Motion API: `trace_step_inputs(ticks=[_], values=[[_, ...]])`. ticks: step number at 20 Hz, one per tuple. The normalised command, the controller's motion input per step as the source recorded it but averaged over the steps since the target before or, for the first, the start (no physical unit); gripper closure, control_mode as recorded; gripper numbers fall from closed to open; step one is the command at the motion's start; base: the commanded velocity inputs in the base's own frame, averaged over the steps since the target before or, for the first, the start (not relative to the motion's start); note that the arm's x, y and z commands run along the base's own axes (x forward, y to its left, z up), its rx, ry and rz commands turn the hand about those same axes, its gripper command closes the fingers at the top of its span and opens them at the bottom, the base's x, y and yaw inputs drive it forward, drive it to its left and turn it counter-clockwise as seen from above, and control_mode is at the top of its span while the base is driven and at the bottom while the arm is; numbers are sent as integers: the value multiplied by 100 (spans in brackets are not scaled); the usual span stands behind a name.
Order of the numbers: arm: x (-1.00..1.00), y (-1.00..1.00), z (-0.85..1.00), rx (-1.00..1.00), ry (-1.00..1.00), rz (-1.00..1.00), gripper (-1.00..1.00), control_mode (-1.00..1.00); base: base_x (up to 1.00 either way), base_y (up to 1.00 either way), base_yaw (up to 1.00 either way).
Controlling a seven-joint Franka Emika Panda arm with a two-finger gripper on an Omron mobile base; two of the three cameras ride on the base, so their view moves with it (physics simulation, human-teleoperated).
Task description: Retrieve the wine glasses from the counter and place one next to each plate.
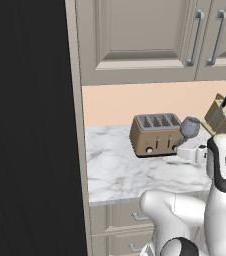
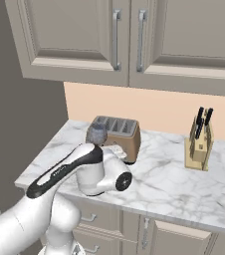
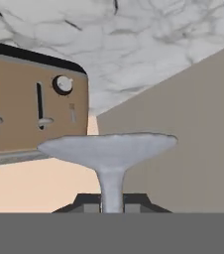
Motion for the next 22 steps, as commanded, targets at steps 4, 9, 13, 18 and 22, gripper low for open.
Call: trace_step_inputs(ticks=[4,9,13,18,22], values=[[-98,-20,100,0,26,9,100,-100,0,0,0],[-100,0,71,-2,-11,28,100,-100,0,0,0],[-100,1,54,-3,-16,28,100,-100,0,0,0],[-96,2,75,0,-1,17,100,-100,0,0,0],[-99,17,72,0,0,9,100,-100,0,0,0]])
